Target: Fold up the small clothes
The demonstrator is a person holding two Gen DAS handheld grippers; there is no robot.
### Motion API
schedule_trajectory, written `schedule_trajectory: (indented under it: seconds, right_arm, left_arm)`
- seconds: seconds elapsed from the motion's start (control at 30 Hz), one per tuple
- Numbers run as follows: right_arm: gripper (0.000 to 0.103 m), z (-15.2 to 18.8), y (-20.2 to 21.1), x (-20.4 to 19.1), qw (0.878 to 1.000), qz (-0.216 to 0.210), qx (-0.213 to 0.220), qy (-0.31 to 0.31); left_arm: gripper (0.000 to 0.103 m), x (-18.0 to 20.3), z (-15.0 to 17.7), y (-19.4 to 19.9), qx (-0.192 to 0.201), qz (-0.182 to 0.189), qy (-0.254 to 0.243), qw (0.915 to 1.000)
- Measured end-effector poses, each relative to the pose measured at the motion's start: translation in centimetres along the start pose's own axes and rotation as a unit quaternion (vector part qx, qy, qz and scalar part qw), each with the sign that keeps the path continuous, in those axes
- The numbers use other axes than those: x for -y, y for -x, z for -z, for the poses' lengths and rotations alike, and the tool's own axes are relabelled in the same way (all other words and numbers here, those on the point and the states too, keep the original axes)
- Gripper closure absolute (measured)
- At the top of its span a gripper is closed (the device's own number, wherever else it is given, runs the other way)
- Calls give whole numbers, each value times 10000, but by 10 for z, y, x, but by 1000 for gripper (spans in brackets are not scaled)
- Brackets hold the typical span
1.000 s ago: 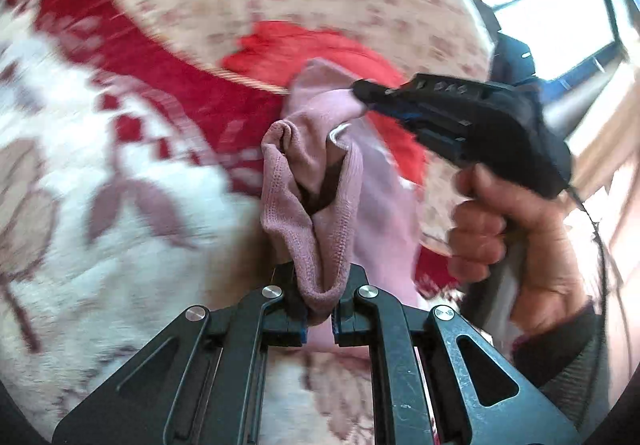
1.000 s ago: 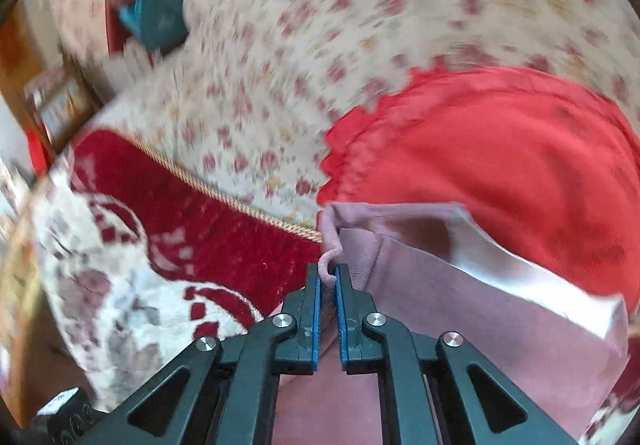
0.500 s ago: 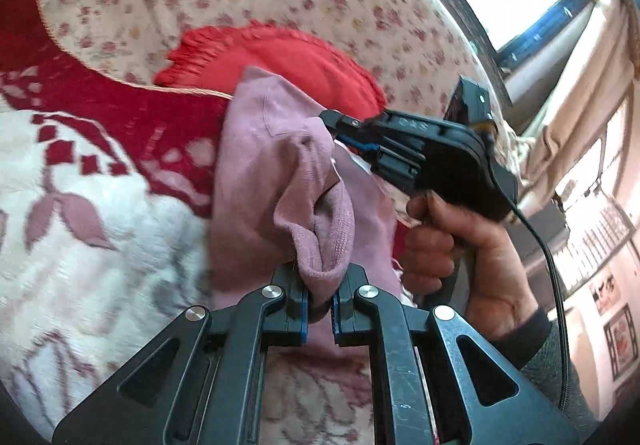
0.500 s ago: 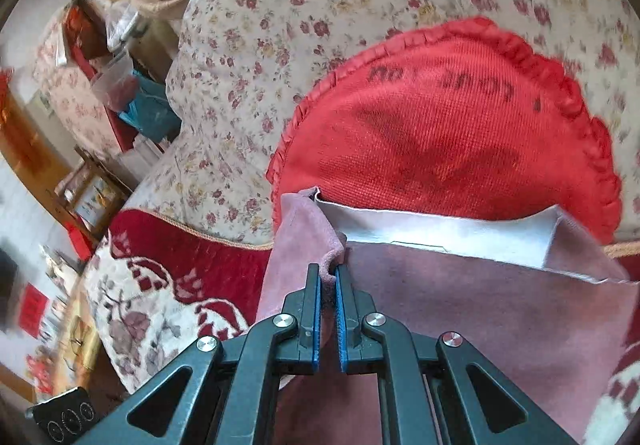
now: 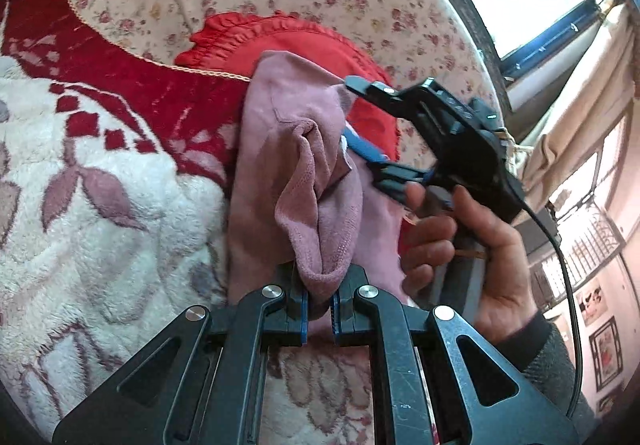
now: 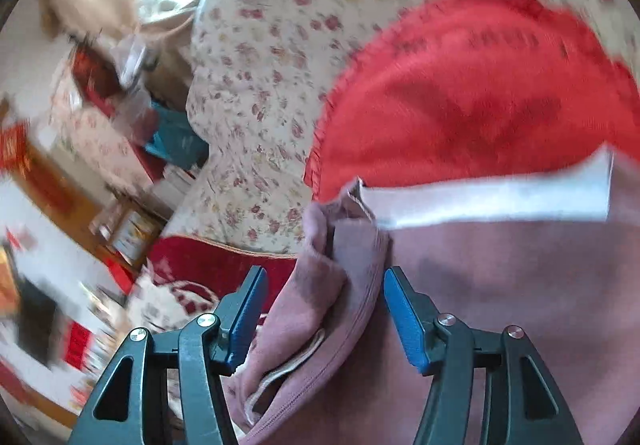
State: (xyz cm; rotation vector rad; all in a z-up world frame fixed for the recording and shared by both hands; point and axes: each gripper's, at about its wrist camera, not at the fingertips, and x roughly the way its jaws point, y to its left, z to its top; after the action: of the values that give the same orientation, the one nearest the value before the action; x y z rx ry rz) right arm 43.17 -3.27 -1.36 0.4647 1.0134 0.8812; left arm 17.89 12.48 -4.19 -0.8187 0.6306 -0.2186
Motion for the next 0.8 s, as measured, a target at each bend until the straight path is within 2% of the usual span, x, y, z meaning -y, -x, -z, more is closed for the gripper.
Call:
schedule_trajectory:
  seconds: [0.13,0.33,0.4,0.43,0.47,0.5,0.63,0.8]
  right_arm:
    - [42,5,-19,22,9956,-406,-247,-804]
    - [42,-3,-36,21,9933,-552,-227,-991]
    - [44,-9,-40,17,9951,-437,-217,-860]
    - [50,-13,-43,13,9965,-308,-284,-730]
    - [73,-15,-44,10,9976,-208,-329,-575]
    - [86,-17,-43,8,9982,-135,-356,-459]
    - [89,-30,-24,-10,9981,390,-426,237]
    - [90,-50,15,-2,9904,1151,-556,523]
  left_arm:
    - [97,0,-1,0,-12,58,1,10000]
    - [97,-1,-1,-4,-87,109,8,9999]
    - [97,-1,0,-5,-106,116,-27,9999]
    - [97,-1,0,-7,-129,132,-40,9998]
    - [97,-1,0,-8,-145,141,-40,9998]
    - [97,0,0,-9,-173,167,-32,9997]
    - [97,14,0,-24,-382,456,67,9982]
    - [97,53,17,-52,-629,758,-186,9950]
